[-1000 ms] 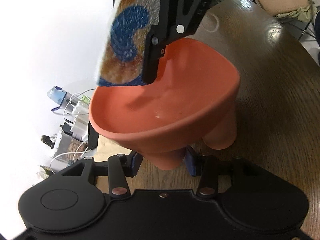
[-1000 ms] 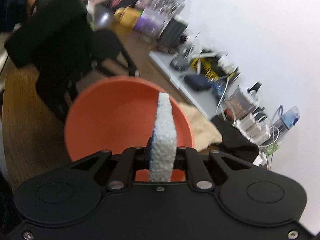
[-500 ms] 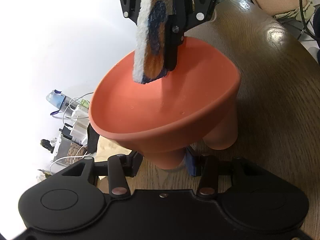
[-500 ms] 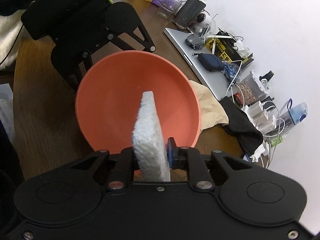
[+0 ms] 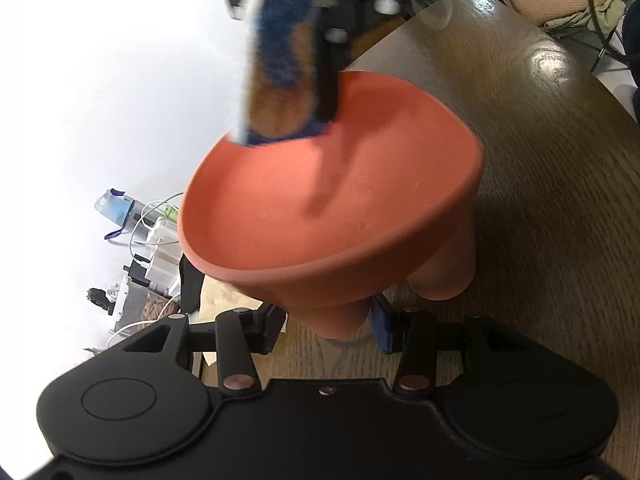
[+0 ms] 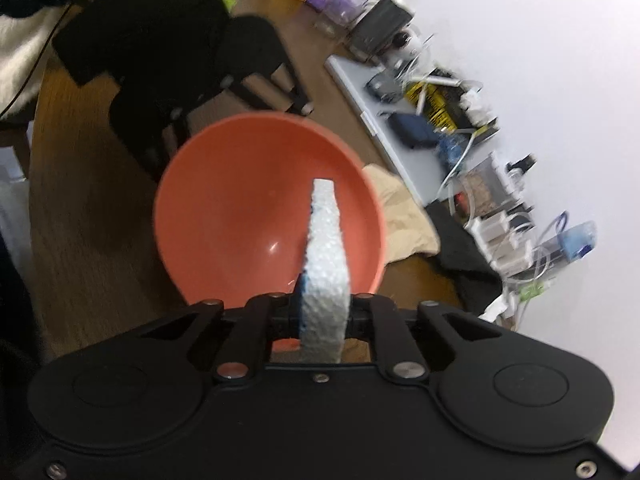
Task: Clean bowl
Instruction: 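Scrub the bowl interior with the sponge while the left gripper tilts the bowl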
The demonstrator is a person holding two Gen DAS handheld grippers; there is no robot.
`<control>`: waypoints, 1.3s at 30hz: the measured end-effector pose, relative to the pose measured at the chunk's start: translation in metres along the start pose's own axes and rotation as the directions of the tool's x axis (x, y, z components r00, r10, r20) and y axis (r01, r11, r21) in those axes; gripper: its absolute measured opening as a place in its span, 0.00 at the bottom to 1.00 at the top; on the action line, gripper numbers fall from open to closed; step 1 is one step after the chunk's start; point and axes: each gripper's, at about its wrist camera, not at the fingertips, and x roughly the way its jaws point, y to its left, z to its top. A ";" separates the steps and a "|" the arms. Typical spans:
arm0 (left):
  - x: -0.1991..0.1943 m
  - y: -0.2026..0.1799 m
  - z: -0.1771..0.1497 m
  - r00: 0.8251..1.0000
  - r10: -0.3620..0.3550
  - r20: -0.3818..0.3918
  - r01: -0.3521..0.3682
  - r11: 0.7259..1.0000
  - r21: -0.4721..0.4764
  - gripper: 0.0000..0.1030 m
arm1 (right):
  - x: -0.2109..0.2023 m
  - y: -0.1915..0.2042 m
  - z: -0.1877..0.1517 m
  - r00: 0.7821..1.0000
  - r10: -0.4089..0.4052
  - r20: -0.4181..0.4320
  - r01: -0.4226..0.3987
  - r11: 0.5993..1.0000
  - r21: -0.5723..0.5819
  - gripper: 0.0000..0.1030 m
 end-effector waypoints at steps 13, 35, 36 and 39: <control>-0.002 -0.007 0.005 1.000 0.013 -0.014 -0.012 0.999 0.035 0.43 | 0.010 0.003 0.041 0.987 0.114 0.110 -0.117 0.993 0.021 0.12; -0.004 -0.016 0.004 1.000 0.004 -0.007 -0.004 1.000 0.029 0.42 | -0.003 0.010 0.014 0.989 0.142 0.049 -0.146 0.986 0.082 0.12; -0.005 -0.016 0.005 1.000 0.004 -0.008 -0.003 1.000 0.029 0.42 | -0.003 0.012 0.018 0.987 0.149 0.066 -0.154 0.985 0.078 0.12; -0.007 -0.012 0.004 1.000 0.006 -0.011 -0.006 0.999 0.031 0.42 | 0.002 0.013 0.030 0.988 0.106 0.112 -0.113 0.992 0.056 0.12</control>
